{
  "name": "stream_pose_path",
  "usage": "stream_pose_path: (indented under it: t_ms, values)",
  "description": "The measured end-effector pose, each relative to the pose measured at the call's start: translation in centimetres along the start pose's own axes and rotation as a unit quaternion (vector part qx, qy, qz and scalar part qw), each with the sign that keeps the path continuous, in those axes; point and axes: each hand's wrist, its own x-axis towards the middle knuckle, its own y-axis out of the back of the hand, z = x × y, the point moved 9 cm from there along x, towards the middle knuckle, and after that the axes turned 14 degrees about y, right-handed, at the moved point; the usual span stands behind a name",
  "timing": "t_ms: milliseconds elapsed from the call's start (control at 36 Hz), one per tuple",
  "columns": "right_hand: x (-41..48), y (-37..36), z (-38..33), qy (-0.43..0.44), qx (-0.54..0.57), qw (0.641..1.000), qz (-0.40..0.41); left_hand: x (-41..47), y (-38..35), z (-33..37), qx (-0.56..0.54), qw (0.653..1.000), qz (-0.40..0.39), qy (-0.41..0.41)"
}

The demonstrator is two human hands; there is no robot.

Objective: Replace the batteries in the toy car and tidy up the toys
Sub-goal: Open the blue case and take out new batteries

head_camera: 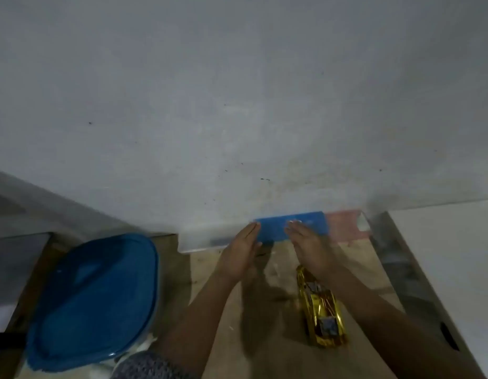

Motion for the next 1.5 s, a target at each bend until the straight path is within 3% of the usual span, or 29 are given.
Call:
stream_pose_path:
  t_ms: [306,611,861,972,1167,1278,1500]
  values:
    - [1.9,-1.7,2.2,0.074,-0.115,0.987,-0.089,3.8,-2.6,0.9,0.069,0.995,0.001,-0.068]
    - [2.4,-0.8,0.4,0.229,-0.227,0.945,-0.054,3.9,-3.0,1.1,0.104,0.986,0.070,-0.108]
    - [2.5,-1.0,-0.2,0.314,-0.274,0.907,-0.063,3.7,-2.6,1.4,0.096,0.986,0.075,-0.110]
    - [2.0,0.2,0.4,0.288,-0.220,0.932,-0.012,3.9,-2.8,0.9,0.081,0.989,0.066,-0.108]
    - [2.0,0.5,3.1,0.137,-0.077,0.988,0.012,4.1,-2.9,0.5,0.072,0.990,0.052,-0.113]
    - [1.8,-0.2,3.8,0.108,-0.046,0.993,-0.002,3.8,-2.9,0.2,0.070,0.989,0.066,-0.116]
    - [1.1,-0.6,3.5,0.137,-0.080,0.987,0.011,3.9,-2.8,0.3,0.054,0.988,0.077,-0.118]
